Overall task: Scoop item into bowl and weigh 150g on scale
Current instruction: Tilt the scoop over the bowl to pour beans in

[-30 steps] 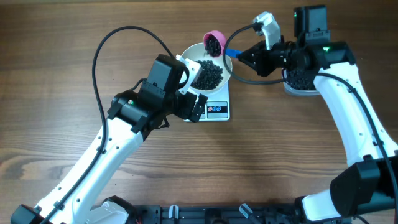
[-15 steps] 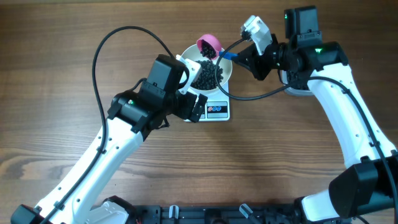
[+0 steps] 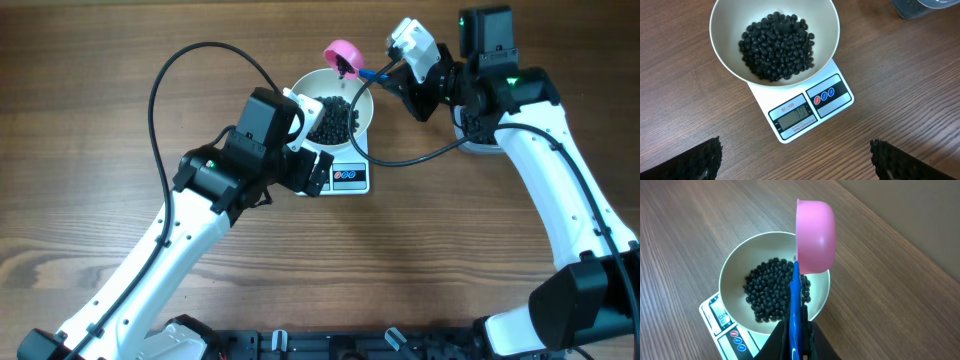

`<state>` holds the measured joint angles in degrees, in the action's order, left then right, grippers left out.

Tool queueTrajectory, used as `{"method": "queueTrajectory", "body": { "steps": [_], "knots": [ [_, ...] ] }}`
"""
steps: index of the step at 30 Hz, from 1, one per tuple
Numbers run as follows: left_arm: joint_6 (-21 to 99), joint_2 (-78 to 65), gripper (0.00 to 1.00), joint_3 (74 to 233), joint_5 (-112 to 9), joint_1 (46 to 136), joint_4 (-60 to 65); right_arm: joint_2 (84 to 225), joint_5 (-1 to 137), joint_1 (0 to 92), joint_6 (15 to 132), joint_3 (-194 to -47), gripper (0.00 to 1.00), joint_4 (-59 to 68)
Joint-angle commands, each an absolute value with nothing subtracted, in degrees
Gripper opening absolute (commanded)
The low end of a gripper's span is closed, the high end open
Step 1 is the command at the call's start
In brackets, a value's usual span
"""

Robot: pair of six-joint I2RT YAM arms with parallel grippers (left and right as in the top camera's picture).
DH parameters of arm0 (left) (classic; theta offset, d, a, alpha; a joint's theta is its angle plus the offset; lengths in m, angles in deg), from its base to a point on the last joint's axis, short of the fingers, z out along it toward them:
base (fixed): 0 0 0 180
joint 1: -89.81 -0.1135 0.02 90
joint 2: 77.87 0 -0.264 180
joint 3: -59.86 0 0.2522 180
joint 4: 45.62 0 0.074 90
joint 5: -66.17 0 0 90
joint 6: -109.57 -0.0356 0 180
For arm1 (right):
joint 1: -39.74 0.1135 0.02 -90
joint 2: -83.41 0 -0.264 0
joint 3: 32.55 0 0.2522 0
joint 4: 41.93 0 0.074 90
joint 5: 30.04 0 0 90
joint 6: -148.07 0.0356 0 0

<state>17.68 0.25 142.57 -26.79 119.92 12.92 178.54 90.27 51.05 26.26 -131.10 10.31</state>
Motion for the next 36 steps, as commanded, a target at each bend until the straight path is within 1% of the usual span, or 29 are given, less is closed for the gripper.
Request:
{"method": "queueTrajectory", "body": {
  "steps": [1, 3, 8, 10, 15, 20, 22, 24, 27, 30, 32, 34, 36],
  "knots": [
    [16.78, 0.63, 1.0, 142.2, -27.65, 120.18, 12.89, 177.69, 92.24, 52.32, 24.97, -131.91, 0.04, 11.8],
    [16.78, 0.63, 1.0, 142.2, -27.65, 120.18, 12.92, 177.69, 90.95, 53.08, 23.35, -131.91, 0.04, 11.82],
    [16.78, 0.63, 1.0, 142.18, -27.65, 120.18, 12.89, 177.69, 89.02, 53.39, 23.53, -131.91, 0.04, 11.93],
    [16.78, 0.63, 1.0, 142.2, -27.65, 120.18, 12.92, 177.69, 85.85, 53.39, 23.59, -131.91, 0.04, 10.92],
    [16.78, 0.63, 1.0, 142.2, -27.65, 120.18, 12.92, 177.47, 92.21, 54.22, 23.59, -131.91, 0.04, 12.39],
    [16.78, 0.63, 1.0, 142.18, -27.65, 120.18, 12.89, 177.8, 85.48, 54.2, 23.81, -131.91, 0.04, 10.38],
    [16.78, 0.63, 1.0, 142.18, -27.65, 120.18, 12.92, 177.78, 87.8, 54.75, 25.19, -131.91, 0.04, 11.43],
    [16.78, 0.63, 1.0, 142.2, -27.65, 120.18, 12.92, 177.69, 92.06, 55.6, 22.59, -131.91, 0.04, 13.52],
    [16.78, 0.63, 1.0, 142.2, -27.65, 120.18, 12.92, 177.69, 88.21, 55.9, 21.67, -131.89, 0.04, 12.43],
    [16.78, 0.63, 1.0, 142.2, -27.65, 120.18, 12.92, 177.69, 82.97, 55.93, 25.71, -131.91, 0.04, 10.7],
    [16.78, 0.63, 1.0, 142.2, -27.65, 120.18, 12.89, 177.67, 87.25, 56.01, 27.24, -131.91, 0.04, 12.3],
    [16.78, 0.63, 1.0, 142.2, -27.65, 120.18, 12.92, 177.69, 92.17, 56.01, 24.01, -131.91, 0.04, 14.46],
    [16.78, 0.63, 1.0, 142.2, -27.65, 120.18, 12.92, 177.69, 86.93, 55.99, 23.94, -131.91, 0.04, 13.39]
  ]
}}
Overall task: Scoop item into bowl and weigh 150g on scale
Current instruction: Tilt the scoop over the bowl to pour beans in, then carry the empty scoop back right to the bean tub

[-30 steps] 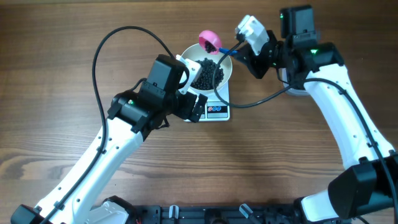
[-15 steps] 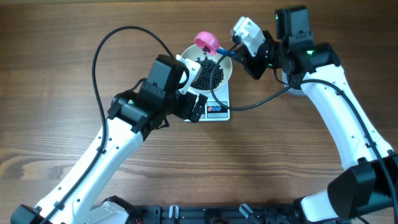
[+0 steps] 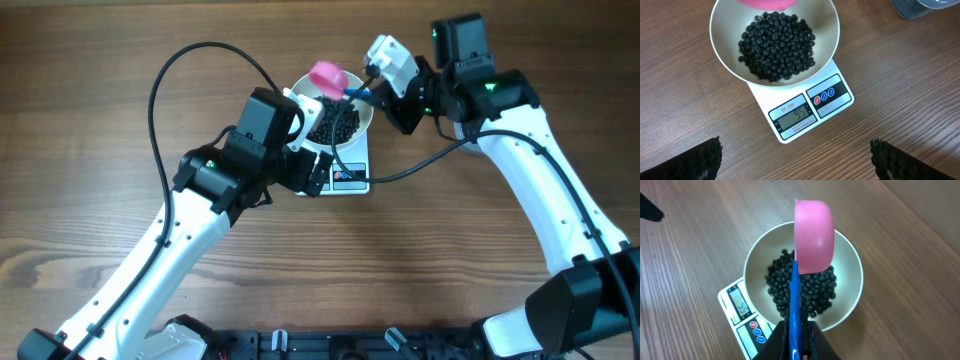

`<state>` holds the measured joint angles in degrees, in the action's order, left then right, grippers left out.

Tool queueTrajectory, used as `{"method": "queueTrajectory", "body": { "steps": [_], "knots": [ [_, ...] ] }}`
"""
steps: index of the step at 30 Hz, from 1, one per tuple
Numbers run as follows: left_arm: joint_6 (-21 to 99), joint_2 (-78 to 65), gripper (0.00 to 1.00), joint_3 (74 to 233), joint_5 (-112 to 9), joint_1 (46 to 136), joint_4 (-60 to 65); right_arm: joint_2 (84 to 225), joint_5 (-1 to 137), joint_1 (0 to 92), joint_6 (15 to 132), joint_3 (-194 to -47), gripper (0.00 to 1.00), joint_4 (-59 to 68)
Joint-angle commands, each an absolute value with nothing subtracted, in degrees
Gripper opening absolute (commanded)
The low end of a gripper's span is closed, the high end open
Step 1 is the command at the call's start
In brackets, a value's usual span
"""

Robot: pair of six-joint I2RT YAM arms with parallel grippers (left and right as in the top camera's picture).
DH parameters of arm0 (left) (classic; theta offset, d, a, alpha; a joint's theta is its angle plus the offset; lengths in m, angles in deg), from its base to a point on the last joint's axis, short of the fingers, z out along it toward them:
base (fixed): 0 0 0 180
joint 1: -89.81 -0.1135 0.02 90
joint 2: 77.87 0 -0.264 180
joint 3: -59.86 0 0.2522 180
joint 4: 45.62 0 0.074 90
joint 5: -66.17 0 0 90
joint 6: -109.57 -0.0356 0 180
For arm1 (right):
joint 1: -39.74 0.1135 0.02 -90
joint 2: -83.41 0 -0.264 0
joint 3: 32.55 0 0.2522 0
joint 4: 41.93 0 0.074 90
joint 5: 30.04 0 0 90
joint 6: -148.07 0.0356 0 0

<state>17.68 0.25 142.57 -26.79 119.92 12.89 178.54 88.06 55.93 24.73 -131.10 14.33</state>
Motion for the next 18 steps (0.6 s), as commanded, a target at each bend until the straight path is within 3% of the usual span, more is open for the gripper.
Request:
{"method": "queueTrajectory", "body": {
  "steps": [1, 9, 15, 18],
  "knots": [
    [16.78, 0.63, 1.0, 142.18, -27.65, 120.18, 12.92, 177.69, 84.04, 55.99, 24.51, -131.91, 0.04, 12.93],
    [16.78, 0.63, 1.0, 142.2, -27.65, 120.18, 12.92, 175.61, 79.25, 54.64, 39.0, -131.91, 0.04, 8.56],
    [16.78, 0.63, 1.0, 142.18, -27.65, 120.18, 12.89, 170.41, 76.59, 45.98, 42.94, -131.91, 0.04, 9.31],
    [16.78, 0.63, 1.0, 142.2, -27.65, 120.18, 12.92, 168.6, 68.43, 39.97, 45.21, -131.91, 0.04, 12.69]
  ]
}}
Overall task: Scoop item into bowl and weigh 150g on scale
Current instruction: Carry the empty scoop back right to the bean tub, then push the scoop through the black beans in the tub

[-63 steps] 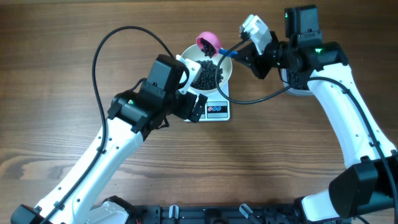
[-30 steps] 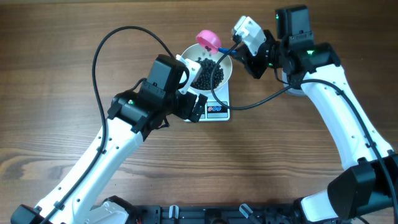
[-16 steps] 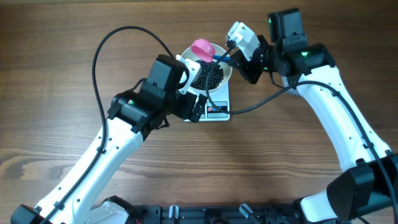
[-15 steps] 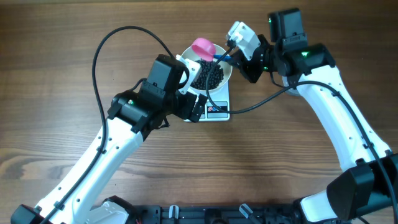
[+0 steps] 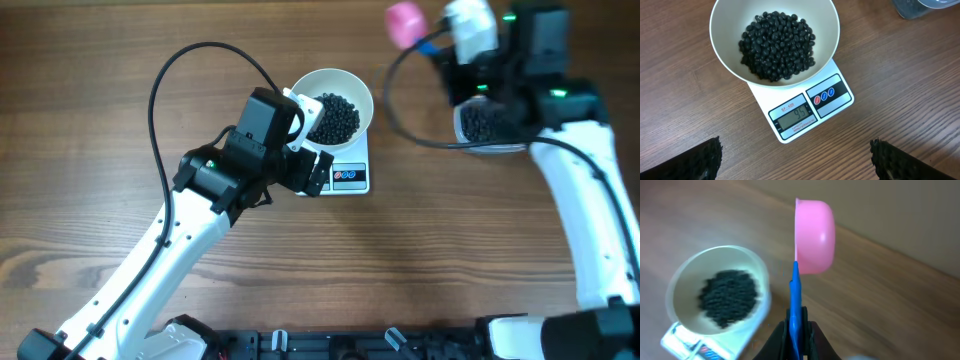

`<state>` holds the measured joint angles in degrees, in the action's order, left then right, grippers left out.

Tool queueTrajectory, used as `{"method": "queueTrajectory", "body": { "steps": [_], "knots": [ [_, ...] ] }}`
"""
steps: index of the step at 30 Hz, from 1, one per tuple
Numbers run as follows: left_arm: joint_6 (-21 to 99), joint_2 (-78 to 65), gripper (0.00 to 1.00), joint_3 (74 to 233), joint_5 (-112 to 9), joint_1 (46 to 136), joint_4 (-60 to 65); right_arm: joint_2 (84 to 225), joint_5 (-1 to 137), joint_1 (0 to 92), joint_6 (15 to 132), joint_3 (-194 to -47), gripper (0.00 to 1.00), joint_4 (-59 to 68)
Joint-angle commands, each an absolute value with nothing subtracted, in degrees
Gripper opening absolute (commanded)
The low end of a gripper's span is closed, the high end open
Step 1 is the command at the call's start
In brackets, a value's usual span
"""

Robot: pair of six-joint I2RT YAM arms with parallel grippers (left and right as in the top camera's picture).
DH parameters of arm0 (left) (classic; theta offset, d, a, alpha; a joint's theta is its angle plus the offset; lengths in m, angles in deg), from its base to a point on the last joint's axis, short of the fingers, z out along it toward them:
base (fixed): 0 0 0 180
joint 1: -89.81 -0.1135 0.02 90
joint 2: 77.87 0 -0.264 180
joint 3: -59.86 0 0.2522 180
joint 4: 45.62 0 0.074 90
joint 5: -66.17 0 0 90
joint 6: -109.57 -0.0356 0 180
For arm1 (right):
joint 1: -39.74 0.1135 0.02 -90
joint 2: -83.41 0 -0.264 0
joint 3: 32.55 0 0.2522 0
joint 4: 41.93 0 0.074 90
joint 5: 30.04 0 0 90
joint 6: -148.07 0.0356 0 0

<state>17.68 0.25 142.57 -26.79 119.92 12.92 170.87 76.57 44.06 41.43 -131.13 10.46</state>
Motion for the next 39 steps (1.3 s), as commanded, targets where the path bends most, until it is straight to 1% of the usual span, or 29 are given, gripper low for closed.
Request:
{"method": "queueTrajectory", "body": {
  "steps": [1, 3, 8, 15, 20, 23, 27, 33, 39],
  "knots": [
    [16.78, 0.63, 1.0, 142.2, -27.65, 120.18, 12.92, 168.38, 64.94, 38.16, 45.17, -131.91, 0.04, 14.83],
    [16.78, 0.63, 1.0, 142.2, -27.65, 120.18, 12.92, 168.38, 59.32, 35.25, 45.15, -131.87, 0.04, 20.15],
    [16.78, 0.63, 1.0, 142.2, -27.65, 120.18, 12.92, 169.1, 58.47, 32.5, 44.93, -130.91, 0.04, 28.32],
    [16.78, 0.63, 1.0, 142.18, -27.65, 120.18, 12.92, 173.05, 51.76, 32.43, 44.58, -130.91, 0.04, 29.96],
    [16.78, 0.63, 1.0, 142.2, -27.65, 120.18, 12.92, 175.94, 51.87, 32.36, 44.69, -130.91, 0.04, 30.64],
    [16.78, 0.63, 1.0, 142.2, -27.65, 120.18, 12.92, 177.73, 53.0, 32.23, 44.69, -130.91, 0.04, 31.42],
    [16.78, 0.63, 1.0, 142.2, -27.65, 120.18, 12.92, 179.83, 58.93, 30.97, 44.69, -130.91, 0.04, 32.01],
    [16.78, 0.63, 1.0, 142.2, -27.65, 120.18, 12.92, 182.5, 59.67, 29.57, 44.75, -130.91, 0.04, 33.46],
    [16.78, 0.63, 1.0, 142.18, -27.65, 120.18, 12.92, 184.59, 67.76, 29.57, 44.56, -130.91, 0.04, 34.07]
  ]
}}
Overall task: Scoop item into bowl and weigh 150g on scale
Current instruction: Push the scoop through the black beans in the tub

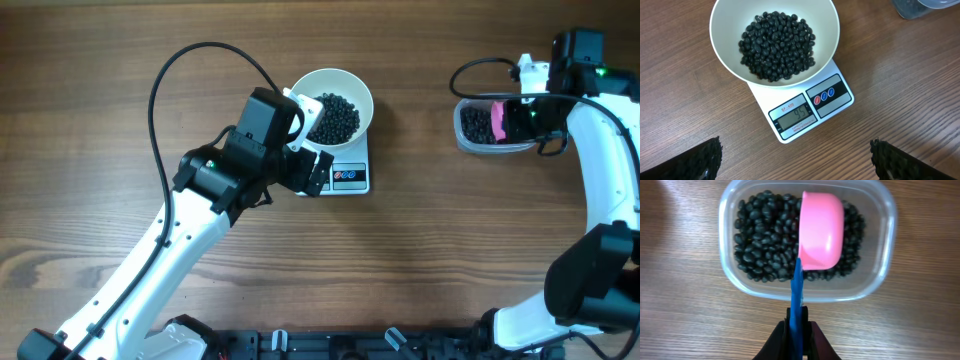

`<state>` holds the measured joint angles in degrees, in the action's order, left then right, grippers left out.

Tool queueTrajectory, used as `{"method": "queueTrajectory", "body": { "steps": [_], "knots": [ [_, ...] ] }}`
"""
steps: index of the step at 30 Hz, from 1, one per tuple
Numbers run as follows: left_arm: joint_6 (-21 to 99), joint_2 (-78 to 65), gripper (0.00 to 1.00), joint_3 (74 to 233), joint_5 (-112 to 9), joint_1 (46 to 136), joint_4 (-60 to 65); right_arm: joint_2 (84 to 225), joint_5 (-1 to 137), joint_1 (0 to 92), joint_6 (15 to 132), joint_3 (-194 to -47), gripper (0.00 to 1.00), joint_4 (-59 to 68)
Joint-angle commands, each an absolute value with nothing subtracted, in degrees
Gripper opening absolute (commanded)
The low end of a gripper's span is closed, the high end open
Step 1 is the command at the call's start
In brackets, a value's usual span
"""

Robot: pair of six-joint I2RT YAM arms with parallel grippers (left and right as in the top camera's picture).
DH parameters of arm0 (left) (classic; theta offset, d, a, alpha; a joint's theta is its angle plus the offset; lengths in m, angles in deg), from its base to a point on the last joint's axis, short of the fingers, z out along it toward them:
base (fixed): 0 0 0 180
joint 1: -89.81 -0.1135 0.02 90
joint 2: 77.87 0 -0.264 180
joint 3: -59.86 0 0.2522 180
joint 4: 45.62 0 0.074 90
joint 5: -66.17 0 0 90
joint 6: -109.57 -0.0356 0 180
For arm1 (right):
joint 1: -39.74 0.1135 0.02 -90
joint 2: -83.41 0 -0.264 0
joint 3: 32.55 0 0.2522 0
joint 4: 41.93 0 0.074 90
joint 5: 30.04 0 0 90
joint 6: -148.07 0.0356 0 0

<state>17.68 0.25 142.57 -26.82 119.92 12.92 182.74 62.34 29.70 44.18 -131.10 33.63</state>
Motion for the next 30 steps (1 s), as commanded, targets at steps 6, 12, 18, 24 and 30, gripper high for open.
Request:
{"method": "queueTrajectory", "body": {
  "steps": [6, 12, 18, 24, 30],
  "knots": [
    [16.78, 0.63, 1.0, 142.2, -27.65, 120.18, 12.92, 184.83, 76.13, 29.48, 41.56, -130.91, 0.04, 34.99],
    [16.78, 0.63, 1.0, 142.2, -27.65, 120.18, 12.92, 184.83, 83.58, 25.3, 41.04, -130.91, 0.04, 35.49],
    [16.78, 0.63, 1.0, 142.2, -27.65, 120.18, 12.92, 184.83, 88.98, 17.96, 39.9, -130.91, 0.04, 36.76],
    [16.78, 0.63, 1.0, 142.2, -27.65, 120.18, 12.92, 185.03, 93.07, 15.73, 38.61, -130.91, 0.04, 37.3],
    [16.78, 0.63, 1.0, 142.18, -27.65, 120.18, 12.92, 185.32, 93.09, 15.77, 38.76, -129.33, 0.04, 37.04]
  ]
}}
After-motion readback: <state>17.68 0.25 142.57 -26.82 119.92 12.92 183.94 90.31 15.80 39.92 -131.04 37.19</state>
